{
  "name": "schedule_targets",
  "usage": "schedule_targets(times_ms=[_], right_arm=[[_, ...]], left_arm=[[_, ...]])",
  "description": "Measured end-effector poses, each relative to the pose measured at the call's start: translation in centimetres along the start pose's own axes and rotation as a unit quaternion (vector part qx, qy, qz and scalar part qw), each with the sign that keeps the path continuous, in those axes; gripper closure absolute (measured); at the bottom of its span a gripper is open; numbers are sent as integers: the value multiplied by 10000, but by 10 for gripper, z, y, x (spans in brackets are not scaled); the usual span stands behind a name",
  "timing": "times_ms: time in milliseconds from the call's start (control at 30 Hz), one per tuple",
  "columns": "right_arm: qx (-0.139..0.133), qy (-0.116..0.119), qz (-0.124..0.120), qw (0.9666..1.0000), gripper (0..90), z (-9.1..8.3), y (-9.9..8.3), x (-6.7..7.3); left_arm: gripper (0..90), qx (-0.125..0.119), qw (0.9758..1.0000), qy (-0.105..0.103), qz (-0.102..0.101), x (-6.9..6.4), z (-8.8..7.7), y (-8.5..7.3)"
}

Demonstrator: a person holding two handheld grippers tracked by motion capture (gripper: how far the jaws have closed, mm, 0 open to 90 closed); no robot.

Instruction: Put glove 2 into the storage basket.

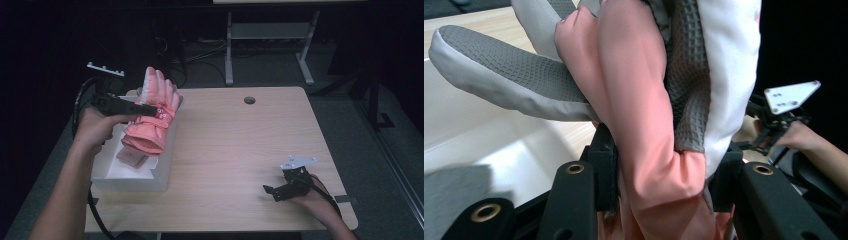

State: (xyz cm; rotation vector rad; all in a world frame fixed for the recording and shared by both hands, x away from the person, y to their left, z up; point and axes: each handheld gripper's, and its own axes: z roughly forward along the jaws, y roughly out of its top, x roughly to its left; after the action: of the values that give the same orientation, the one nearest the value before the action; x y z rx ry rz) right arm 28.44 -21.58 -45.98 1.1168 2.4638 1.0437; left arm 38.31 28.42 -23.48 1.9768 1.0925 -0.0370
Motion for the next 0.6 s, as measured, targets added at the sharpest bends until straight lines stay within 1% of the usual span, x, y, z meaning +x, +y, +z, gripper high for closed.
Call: schedule_targets(times_ms=[33, 133, 233, 267, 367, 433, 467, 500, 600], right_arm=[[13, 14, 0, 10000, 9, 1, 0, 0], [21, 23, -25, 10000, 9, 1, 0, 0], [39, 18, 27, 10000, 9, 0, 0, 1], [22, 20, -25, 10000, 9, 1, 0, 0], [41, 23, -56, 10000, 9, 1, -1, 0], [30, 28, -45, 10000, 9, 1, -1, 0], [30, 28, -45, 10000, 9, 1, -1, 0], [26, 33, -27, 10000, 9, 0, 0, 0], [19, 35, -22, 10000, 9, 1, 0, 0]], left_arm=[[579, -3, 10000, 54, -29, 5, -2, -2], [579, -7, 9997, 131, -186, 20, -3, -9], [579, -1, 9991, 251, -343, 33, -2, -16], [580, 57, 9987, 317, -406, 41, -1, -20], [580, 84, 9979, 384, -513, 50, 1, -26], [580, 143, 9972, 437, -588, 59, 5, -32], [580, 143, 9972, 437, -588, 59, 5, -32], [580, 205, 9964, 509, -649, 65, 10, -36], [580, 349, 9954, 556, -692, 73, 20, -43]])
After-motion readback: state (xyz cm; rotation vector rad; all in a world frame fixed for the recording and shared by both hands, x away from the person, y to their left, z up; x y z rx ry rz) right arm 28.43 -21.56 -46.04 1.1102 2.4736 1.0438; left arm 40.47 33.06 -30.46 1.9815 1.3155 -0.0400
